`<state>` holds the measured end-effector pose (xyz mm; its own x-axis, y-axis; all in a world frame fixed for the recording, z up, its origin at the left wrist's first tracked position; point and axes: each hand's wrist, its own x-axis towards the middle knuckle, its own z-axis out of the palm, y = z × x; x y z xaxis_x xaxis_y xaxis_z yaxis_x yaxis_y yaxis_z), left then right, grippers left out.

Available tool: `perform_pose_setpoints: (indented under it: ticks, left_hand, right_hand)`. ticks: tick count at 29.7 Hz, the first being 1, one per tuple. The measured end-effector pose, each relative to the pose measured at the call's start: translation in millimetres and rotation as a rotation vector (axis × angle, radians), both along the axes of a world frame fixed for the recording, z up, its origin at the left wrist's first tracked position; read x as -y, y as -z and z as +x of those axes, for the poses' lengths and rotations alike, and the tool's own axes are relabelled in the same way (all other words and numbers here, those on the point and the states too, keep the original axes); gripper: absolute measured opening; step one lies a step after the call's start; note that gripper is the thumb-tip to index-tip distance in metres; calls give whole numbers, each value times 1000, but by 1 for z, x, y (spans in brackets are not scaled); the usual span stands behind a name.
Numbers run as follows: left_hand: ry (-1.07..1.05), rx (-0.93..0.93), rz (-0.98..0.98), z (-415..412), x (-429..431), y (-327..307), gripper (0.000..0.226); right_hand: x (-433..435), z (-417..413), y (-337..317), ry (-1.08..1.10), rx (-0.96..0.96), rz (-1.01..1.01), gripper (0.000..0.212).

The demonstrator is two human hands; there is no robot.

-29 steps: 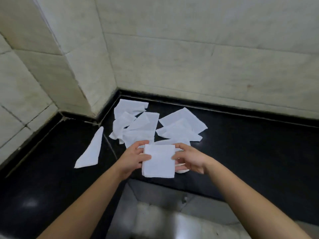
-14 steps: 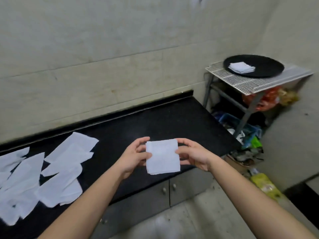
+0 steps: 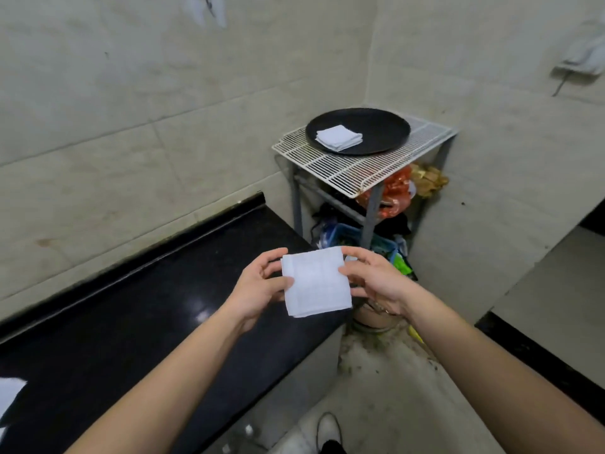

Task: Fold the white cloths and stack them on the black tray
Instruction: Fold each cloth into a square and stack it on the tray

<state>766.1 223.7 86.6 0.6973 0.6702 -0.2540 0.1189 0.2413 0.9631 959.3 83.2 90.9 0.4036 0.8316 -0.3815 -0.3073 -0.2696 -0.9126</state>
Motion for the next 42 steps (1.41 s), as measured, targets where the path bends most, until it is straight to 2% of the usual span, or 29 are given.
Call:
perform_pose_setpoints:
  ticks: [13,17,21,24,30,36,42]
  left_hand:
    - [26,91,64,231,-97,-63,57]
    - [-47,94,75,281,-121,-67,56]
    - [-187,74,-7,321,-150,-58,59]
    - [-327,64,-47,356,-176,-58,59]
    - [-595,63,-167,421,-223,-70,50]
    - [-705,34,-194,455,-258,-70,56]
    - [-762,-58,-170,464,-266,-48,49]
  right_hand:
    - [-78,205,-74,145,146,97,34]
    - [-106,256,-79,137,228,114,38]
    - [-148,304,-71,117,288,88,42]
    - [-190,345,-70,50,245,66,46]
    - [-275,420,-66,-82,30,9,61]
    - [-337,457,-51,-125,-30,-15,67]
    - [-356,465,-33,-189,-12,-35,64]
